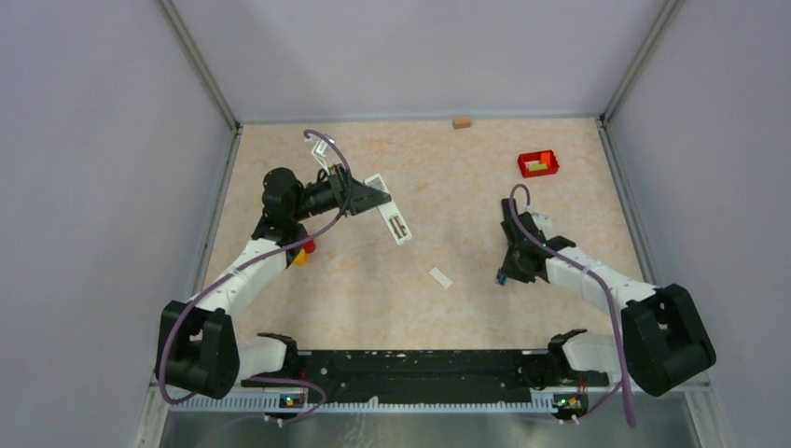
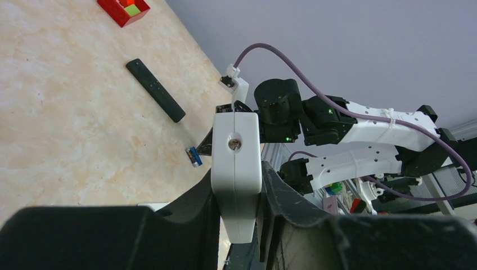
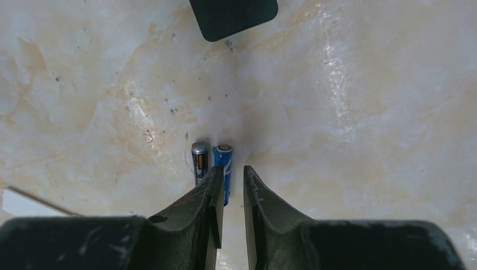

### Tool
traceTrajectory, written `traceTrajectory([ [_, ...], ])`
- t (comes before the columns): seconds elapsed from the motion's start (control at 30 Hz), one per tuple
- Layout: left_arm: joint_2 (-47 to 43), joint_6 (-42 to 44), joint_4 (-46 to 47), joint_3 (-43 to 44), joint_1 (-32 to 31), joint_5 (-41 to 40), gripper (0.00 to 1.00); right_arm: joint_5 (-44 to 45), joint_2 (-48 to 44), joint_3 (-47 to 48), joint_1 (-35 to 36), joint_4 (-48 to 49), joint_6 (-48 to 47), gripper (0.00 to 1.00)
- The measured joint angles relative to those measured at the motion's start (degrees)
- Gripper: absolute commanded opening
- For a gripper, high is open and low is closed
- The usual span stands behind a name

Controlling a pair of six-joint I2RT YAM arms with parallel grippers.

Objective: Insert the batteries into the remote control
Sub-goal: Pick up the battery from the center of the board.

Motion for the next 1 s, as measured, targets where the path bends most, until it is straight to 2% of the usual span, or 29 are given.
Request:
traceTrajectory([
  [0.57, 0.0, 0.7, -1.42, 0.0, 0.0, -0.02, 0.0, -2.23, 3.1, -0.04, -0.26, 3.3, -0.79, 0.2],
  [0.8, 0.0, 1.36, -2.51, 0.0, 0.0, -0.13, 0.0, -2.25, 5.01, 1.49, -0.37, 3.02, -2.64, 0.09],
  [0.87, 0.0, 1.49, -3.06, 0.0, 0.0, -0.28, 0.0, -2.14, 5.35, 1.88, -0.37, 2.6, -3.23, 0.12],
  [1.0, 0.0, 1.53, -3.5, 0.0, 0.0, -0.55, 0.0, -2.1, 6.29, 2.78, -0.37, 1.79, -4.44, 0.24],
])
